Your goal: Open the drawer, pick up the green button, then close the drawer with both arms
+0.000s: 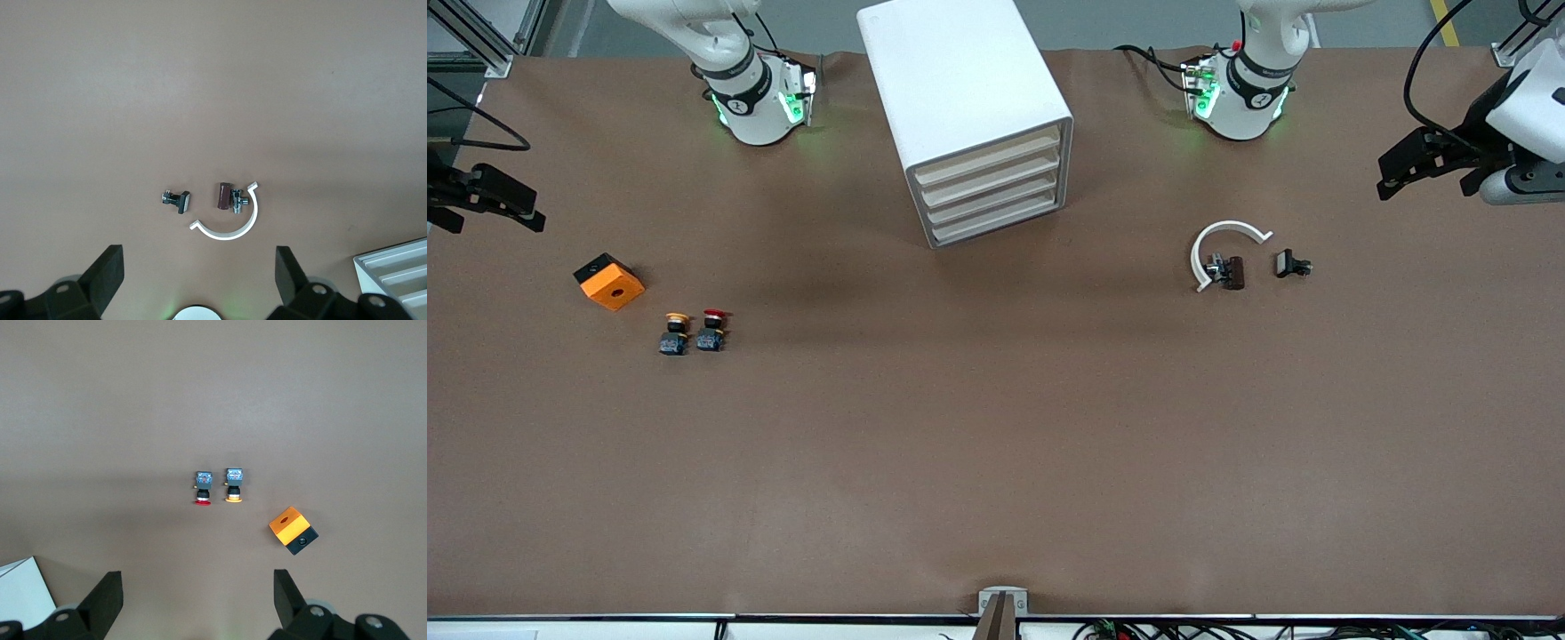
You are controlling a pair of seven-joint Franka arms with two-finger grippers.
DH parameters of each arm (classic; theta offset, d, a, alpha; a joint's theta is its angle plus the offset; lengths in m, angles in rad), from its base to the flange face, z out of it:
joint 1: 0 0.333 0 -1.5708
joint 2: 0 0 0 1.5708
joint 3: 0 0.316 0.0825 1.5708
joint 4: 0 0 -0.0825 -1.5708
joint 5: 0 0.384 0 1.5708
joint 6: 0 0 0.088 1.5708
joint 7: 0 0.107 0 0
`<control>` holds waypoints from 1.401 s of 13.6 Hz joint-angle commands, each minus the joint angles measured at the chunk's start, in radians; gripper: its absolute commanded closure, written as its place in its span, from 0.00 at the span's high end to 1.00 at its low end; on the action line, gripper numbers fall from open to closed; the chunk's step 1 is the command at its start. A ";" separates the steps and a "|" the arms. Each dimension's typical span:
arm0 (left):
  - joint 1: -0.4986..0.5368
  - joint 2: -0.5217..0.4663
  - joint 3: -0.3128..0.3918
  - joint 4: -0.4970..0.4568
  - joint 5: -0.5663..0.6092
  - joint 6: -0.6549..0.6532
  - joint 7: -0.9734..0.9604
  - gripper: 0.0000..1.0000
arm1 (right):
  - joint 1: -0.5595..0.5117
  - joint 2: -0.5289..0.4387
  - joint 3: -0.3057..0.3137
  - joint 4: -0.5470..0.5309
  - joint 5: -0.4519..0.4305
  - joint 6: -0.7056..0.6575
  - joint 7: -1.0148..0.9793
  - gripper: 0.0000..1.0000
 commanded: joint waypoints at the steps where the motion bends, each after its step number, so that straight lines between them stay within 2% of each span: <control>1: -0.001 0.012 0.004 0.019 0.005 -0.016 0.010 1.00 | -0.018 0.016 0.013 0.031 0.017 -0.020 0.012 1.00; 5: -0.012 0.066 0.002 0.025 0.005 -0.016 -0.010 1.00 | -0.017 0.016 0.013 0.032 0.017 -0.020 0.012 1.00; 8: -0.015 0.187 -0.001 0.068 0.003 -0.011 -0.010 1.00 | -0.020 0.016 0.011 0.032 0.015 -0.020 0.003 1.00; 10: -0.032 0.256 -0.010 0.066 0.002 0.044 -0.029 1.00 | -0.018 0.016 0.013 0.032 0.015 -0.020 0.003 1.00; 15: -0.073 0.445 -0.016 0.063 -0.018 0.194 -0.236 1.00 | -0.020 0.016 0.011 0.031 0.015 -0.020 0.004 1.00; 19: -0.185 0.558 -0.016 0.065 -0.018 0.286 -0.567 1.00 | -0.020 0.016 0.011 0.032 0.015 -0.019 0.003 1.00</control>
